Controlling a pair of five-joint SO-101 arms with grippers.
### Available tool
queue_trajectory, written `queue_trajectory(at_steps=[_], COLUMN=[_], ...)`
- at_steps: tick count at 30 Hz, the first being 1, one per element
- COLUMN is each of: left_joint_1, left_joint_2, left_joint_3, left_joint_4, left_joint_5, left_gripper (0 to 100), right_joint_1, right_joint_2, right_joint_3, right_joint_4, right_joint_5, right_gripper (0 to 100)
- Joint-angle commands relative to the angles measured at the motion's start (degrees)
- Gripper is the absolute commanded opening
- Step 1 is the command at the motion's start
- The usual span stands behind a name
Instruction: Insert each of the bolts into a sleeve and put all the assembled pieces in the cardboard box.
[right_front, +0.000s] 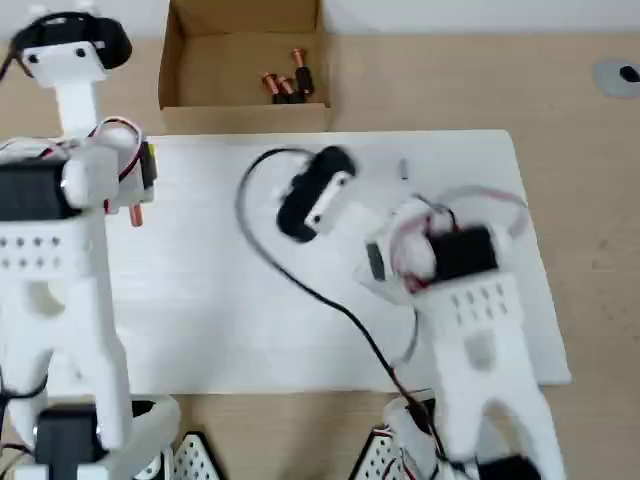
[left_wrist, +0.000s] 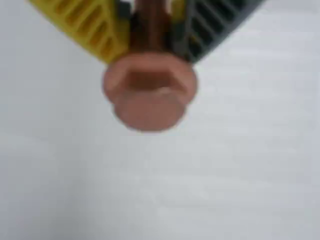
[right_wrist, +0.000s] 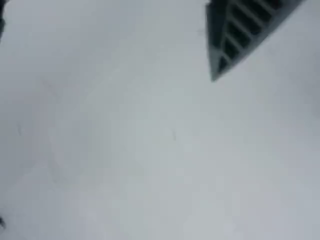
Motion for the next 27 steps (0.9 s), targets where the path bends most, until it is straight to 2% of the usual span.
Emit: queue_trajectory(at_steps=[1,8,13,17,27], left_joint_1=[-2.64,-5.98,-6.07,-6.24,-6.24], left_joint_2=[-7.96,-23.96,-37.14,-47.52,-70.11], left_joint_3=[-2.90,4.13,14.33,25.49,53.89], left_joint_4=[0.09,-1.23,-7.74,-15.30,-40.53], left_joint_5=[-0.44,-0.18,-0.18,-0.53,-0.53], left_gripper=[1,1,1,1,1], right_joint_1=[1.63,6.29,5.41,5.14,-0.22], right_joint_2=[9.80,33.98,53.58,63.87,71.16], right_joint_3=[-8.40,-31.43,-51.38,-59.74,-66.33], right_joint_4=[-1.67,-1.14,11.34,11.52,11.43], right_joint_5=[8.88,14.59,15.82,16.62,17.93], right_gripper=[32.4,32.4,32.5,32.5,32.5])
